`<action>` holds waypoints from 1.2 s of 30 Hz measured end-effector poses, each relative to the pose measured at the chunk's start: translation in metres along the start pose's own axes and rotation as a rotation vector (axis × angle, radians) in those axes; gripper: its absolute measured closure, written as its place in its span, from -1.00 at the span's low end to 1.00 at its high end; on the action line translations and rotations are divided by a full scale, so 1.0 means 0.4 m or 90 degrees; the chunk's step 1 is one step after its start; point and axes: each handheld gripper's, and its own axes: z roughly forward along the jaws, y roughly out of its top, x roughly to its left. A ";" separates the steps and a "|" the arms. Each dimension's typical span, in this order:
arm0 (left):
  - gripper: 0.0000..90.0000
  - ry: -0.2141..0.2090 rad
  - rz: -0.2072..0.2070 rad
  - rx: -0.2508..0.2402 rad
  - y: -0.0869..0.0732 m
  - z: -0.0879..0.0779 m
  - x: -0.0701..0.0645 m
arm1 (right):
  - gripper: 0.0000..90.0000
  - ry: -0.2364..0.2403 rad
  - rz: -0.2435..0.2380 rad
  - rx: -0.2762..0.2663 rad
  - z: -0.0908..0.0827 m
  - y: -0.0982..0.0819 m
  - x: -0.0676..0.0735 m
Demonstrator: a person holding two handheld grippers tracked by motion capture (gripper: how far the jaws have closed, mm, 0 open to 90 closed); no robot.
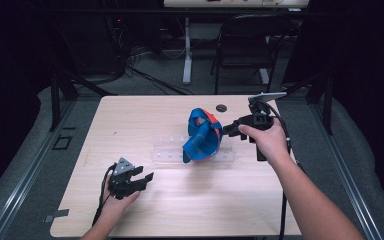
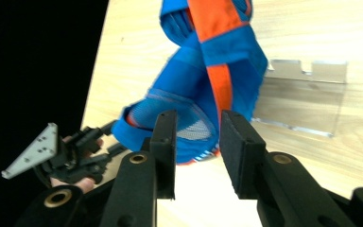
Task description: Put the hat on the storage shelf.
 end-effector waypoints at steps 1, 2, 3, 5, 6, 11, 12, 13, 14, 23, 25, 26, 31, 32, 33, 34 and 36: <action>0.08 -0.001 0.001 0.002 -0.001 0.002 0.000 | 0.49 -0.002 -0.001 -0.001 0.000 -0.005 -0.003; 0.07 -0.001 0.004 0.005 -0.002 0.003 0.001 | 0.48 -0.003 -0.003 -0.002 0.000 -0.011 -0.007; 0.07 -0.002 0.002 0.007 -0.003 0.005 0.002 | 0.47 -0.006 -0.005 -0.004 0.000 -0.017 -0.012; 0.07 -0.006 0.000 0.010 -0.004 0.005 0.004 | 0.44 -0.015 -0.007 -0.011 -0.001 -0.029 -0.021; 0.07 -0.006 -0.002 0.010 -0.004 0.006 0.004 | 0.44 -0.025 -0.012 -0.014 -0.001 -0.037 -0.028; 0.07 -0.003 -0.004 0.013 -0.005 0.010 0.011 | 0.41 -0.043 -0.027 -0.028 0.000 -0.076 -0.055; 0.07 -0.002 -0.005 0.015 -0.005 0.010 0.012 | 0.40 -0.049 -0.034 -0.033 0.003 -0.086 -0.061; 0.07 -0.002 -0.005 0.013 -0.006 0.011 0.012 | 0.39 -0.049 -0.037 -0.035 0.005 -0.094 -0.066; 0.07 -0.001 -0.007 0.013 -0.006 0.012 0.012 | 0.39 -0.043 -0.040 -0.042 0.011 -0.109 -0.073; 0.06 -0.002 -0.001 0.021 -0.007 0.019 0.004 | 0.33 -0.035 -0.079 -0.102 0.071 -0.237 -0.140; 0.06 0.000 0.000 0.023 -0.007 0.020 0.005 | 0.31 -0.053 -0.092 -0.113 0.084 -0.257 -0.154; 0.06 0.000 -0.001 0.023 -0.008 0.020 0.005 | 0.30 -0.063 -0.100 -0.113 0.092 -0.267 -0.163; 0.05 -0.001 -0.005 0.025 -0.010 0.023 0.004 | 0.26 -0.078 -0.110 -0.127 0.122 -0.319 -0.195; 0.05 -0.001 -0.005 0.025 -0.010 0.024 0.003 | 0.23 -0.082 -0.113 -0.134 0.128 -0.333 -0.200; 0.05 -0.001 -0.004 0.024 -0.010 0.024 0.003 | 0.22 -0.085 -0.121 -0.138 0.132 -0.344 -0.203; 0.05 0.000 -0.003 0.025 -0.011 0.025 0.003 | 0.21 -0.087 -0.130 -0.146 0.135 -0.355 -0.206; 0.06 -0.001 -0.002 0.022 -0.011 0.026 0.003 | 0.20 -0.089 -0.142 -0.155 0.144 -0.375 -0.211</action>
